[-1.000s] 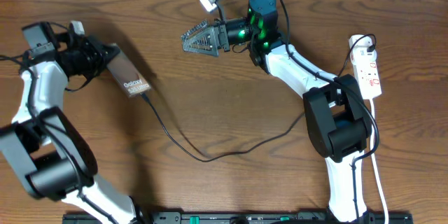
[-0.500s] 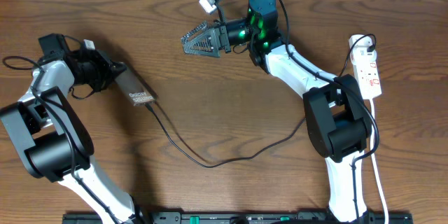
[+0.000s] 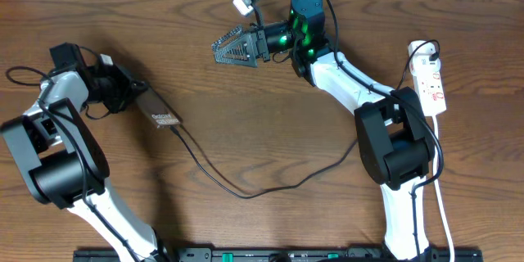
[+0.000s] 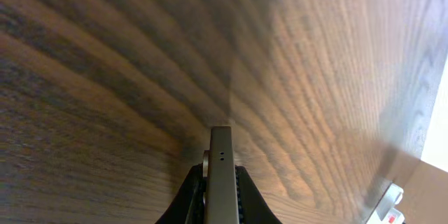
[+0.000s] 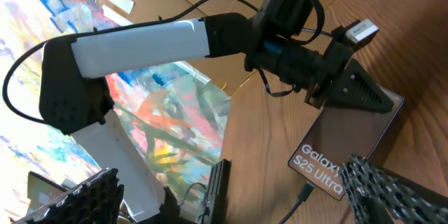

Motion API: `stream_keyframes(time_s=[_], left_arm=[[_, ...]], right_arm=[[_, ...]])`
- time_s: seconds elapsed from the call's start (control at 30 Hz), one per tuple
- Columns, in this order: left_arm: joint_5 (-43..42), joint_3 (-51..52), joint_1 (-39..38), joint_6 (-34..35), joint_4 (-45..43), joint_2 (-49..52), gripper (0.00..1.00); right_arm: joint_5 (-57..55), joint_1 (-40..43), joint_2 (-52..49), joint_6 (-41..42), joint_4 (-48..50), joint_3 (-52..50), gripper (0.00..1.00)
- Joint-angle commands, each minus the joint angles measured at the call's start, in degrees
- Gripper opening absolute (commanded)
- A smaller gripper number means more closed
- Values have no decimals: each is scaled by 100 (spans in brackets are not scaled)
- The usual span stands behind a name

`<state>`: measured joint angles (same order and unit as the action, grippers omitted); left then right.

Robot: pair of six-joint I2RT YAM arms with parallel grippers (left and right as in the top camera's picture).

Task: Plug charger to phone and switch on socket
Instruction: 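Set the phone flat on the table and open the left gripper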

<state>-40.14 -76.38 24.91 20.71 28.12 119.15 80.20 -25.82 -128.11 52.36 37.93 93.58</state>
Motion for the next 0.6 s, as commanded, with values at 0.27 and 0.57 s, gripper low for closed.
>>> stream_keyframes(time_s=[0.27,0.57], left_arm=[[83,37,-13,-79,57,46,7],[295,136,-13,-79,101,46,7]], right_arm=[[76,76,66,33,-4,114,99],[76,76,66,33,-4,114,99]])
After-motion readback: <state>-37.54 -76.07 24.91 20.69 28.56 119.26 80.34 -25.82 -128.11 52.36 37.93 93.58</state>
